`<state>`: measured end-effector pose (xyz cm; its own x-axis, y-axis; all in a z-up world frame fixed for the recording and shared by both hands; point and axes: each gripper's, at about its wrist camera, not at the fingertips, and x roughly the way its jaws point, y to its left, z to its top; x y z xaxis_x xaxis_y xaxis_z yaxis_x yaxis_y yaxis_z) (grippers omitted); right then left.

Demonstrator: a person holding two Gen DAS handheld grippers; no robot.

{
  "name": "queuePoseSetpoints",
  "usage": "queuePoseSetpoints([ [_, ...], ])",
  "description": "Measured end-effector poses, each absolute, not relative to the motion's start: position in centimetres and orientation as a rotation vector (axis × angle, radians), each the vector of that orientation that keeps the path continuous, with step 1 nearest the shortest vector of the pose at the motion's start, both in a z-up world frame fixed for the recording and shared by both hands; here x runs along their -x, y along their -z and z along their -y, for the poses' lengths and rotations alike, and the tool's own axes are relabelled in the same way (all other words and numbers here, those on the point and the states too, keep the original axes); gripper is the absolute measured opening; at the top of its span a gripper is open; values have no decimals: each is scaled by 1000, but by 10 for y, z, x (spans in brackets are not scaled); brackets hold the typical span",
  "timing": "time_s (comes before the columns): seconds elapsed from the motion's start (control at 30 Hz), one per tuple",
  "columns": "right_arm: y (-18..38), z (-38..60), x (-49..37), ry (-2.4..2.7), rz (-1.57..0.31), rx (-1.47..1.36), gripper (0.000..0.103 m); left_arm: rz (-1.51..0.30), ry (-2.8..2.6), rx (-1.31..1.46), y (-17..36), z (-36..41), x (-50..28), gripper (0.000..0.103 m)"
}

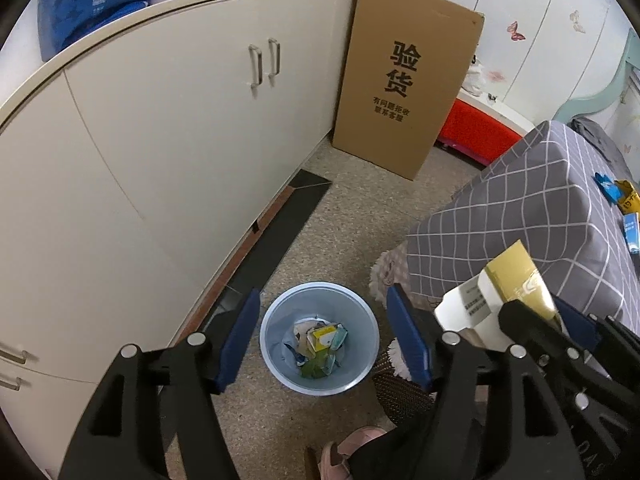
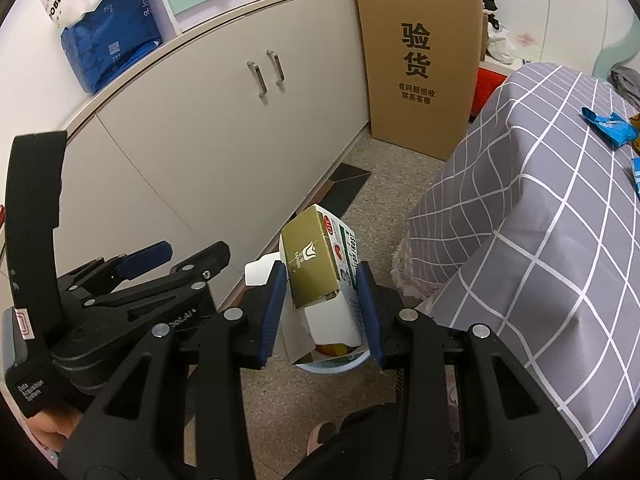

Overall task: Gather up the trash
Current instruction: 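Carry both boxes over the blue bin and open both tools to drop them, then move both tools back over the table toward the remaining cartons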

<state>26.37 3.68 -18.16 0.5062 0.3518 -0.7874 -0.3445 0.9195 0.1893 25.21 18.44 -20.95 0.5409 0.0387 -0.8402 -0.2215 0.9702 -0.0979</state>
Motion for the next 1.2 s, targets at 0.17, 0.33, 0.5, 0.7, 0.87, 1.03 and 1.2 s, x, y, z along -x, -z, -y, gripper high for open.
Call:
queuePoseSetpoints([
  [0.17,183,-40,-266,-430,-951,-5,36,-989,-193,221,209,-198,-252,65],
  [0.33,184,-49,-272,-449,-928,3,40,-979,-243,241,209,-212,-251,67],
  [0.5,190,-55,-279,-449,-909,11,63,-989,-284,262,212,-224,-251,69],
  [0.7,183,-48,-276,-438,-890,-4,67,-984,-289,261,209,-222,-249,69],
  [0.87,168,-35,-269,-422,-852,-22,68,-966,-269,247,199,-209,-248,70],
  [1.03,146,-11,-259,-402,-801,-64,69,-929,-240,224,180,-190,-243,70],
  [1.2,123,26,-245,-350,-744,-113,70,-880,-194,195,156,-165,-238,71],
])
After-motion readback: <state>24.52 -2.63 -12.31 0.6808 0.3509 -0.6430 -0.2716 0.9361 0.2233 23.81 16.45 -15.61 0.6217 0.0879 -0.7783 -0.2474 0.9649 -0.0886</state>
